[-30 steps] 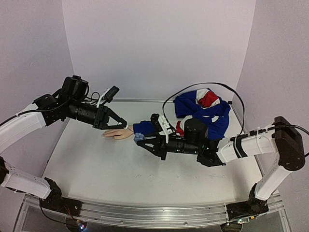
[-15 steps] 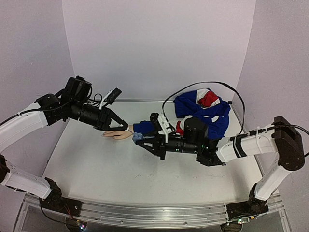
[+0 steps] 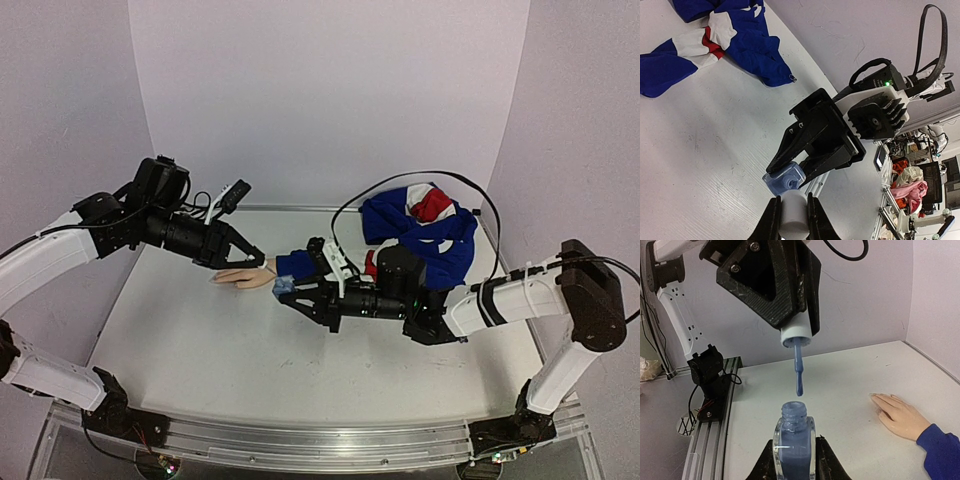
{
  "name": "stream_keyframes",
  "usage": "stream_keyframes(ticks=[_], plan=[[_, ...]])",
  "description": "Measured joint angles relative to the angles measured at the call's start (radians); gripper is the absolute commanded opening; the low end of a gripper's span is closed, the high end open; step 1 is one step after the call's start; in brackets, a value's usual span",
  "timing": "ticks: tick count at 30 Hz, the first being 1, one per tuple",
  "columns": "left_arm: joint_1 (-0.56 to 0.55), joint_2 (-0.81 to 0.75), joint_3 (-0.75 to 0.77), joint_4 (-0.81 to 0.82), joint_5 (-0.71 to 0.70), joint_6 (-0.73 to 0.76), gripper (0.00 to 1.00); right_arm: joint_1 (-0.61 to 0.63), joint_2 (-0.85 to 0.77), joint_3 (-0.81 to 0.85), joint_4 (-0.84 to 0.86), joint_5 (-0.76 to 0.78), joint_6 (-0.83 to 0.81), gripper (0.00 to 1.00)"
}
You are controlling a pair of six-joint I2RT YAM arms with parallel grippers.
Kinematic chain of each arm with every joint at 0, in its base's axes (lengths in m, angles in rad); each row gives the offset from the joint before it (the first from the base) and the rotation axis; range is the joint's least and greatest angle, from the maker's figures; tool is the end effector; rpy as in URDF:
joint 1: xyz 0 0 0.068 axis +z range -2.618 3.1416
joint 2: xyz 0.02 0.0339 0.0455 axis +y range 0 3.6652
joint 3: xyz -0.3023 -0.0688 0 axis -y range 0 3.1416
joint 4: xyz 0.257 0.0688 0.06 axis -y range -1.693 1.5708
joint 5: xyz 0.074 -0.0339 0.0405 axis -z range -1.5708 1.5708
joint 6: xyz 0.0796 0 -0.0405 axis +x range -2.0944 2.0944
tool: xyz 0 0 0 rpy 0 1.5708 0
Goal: Paint the nails
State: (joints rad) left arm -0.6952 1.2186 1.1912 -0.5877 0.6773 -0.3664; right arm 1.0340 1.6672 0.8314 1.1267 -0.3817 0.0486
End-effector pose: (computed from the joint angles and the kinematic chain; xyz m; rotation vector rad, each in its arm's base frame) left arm 0.1872 -0.2211 0.3717 0.7940 2.2105 -1.3076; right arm 0.1830 0.3654 0.3064 -0.9473 1.0237 1.1579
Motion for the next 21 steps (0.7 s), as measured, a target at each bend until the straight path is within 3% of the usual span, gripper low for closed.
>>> stream_keyframes(ticks=[21], plan=[[-0.021, 0.023, 0.0, -0.016, -0.022, 0.027, 0.0, 0.006, 0.013, 0.017, 0.004, 0.0, 0.0, 0.0]])
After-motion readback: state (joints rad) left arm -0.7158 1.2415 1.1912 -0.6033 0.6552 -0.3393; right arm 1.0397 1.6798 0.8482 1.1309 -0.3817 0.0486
